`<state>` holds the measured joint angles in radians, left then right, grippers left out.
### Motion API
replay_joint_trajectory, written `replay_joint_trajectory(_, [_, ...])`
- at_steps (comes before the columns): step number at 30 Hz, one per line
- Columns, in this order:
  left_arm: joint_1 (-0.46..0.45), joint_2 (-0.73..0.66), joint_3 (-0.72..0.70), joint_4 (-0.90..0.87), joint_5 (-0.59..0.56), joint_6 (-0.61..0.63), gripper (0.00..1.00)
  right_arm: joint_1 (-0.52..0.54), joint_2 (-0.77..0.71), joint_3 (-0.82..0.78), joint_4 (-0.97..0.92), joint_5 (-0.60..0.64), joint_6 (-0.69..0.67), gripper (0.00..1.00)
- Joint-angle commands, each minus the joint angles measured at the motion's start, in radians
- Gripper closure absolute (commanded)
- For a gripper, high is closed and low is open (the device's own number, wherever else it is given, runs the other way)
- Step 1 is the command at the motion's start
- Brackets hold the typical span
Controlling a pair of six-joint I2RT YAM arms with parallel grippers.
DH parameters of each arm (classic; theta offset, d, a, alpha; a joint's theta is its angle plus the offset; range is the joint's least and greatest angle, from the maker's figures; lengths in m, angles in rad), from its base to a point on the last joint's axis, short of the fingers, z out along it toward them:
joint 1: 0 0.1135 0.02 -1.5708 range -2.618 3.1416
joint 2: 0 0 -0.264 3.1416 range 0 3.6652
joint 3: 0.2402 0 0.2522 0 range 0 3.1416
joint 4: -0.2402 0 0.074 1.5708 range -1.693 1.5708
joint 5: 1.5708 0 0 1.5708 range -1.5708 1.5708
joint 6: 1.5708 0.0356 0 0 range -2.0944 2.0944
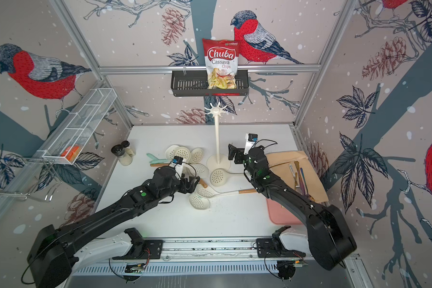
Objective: Hang the skimmer on the kitchen utensil rack
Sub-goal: Move the rack to the center of the board, then pick up the skimmer from the center of the board.
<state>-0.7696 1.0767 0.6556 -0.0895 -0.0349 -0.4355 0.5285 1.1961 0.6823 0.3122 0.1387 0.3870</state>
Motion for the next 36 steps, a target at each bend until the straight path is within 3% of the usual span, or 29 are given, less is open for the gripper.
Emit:
replay_joint_trajectory(1, [-0.049,0.063,0.041,0.064,-0.011,0.063,0.11,-0.019,-0.116,-0.039,-0.325,0.007,0.201,0.0])
replay_joint_trajectory(4, [-0.099,0.177,0.135,0.039,-0.023,0.138,0.12,-0.054,-0.242,-0.115,-0.413,-0.06,0.211,0.0])
replay_joint_trajectory(9, [-0.157,0.404,0.336,-0.066,-0.02,0.282,0.16,-0.348,-0.379,-0.184,-0.609,-0.333,0.307,0.0])
replay_joint_trajectory(13, [-0.202,0.601,0.563,-0.209,-0.039,0.391,0.21,-0.534,-0.435,-0.17,-0.711,-0.449,0.248,0.0])
replay_joint_trajectory(17, [-0.221,0.769,0.735,-0.317,-0.05,0.469,0.25,-0.652,-0.417,-0.133,-0.785,-0.539,0.185,0.03])
replay_joint_trajectory(28, [-0.214,1.126,1.17,-0.557,-0.096,0.602,0.25,-0.723,-0.447,-0.109,-0.822,-0.587,0.158,0.05])
replay_joint_trajectory(36, [-0.17,1.254,1.329,-0.648,-0.067,0.622,0.25,-0.723,-0.461,-0.119,-0.82,-0.616,0.168,0.08])
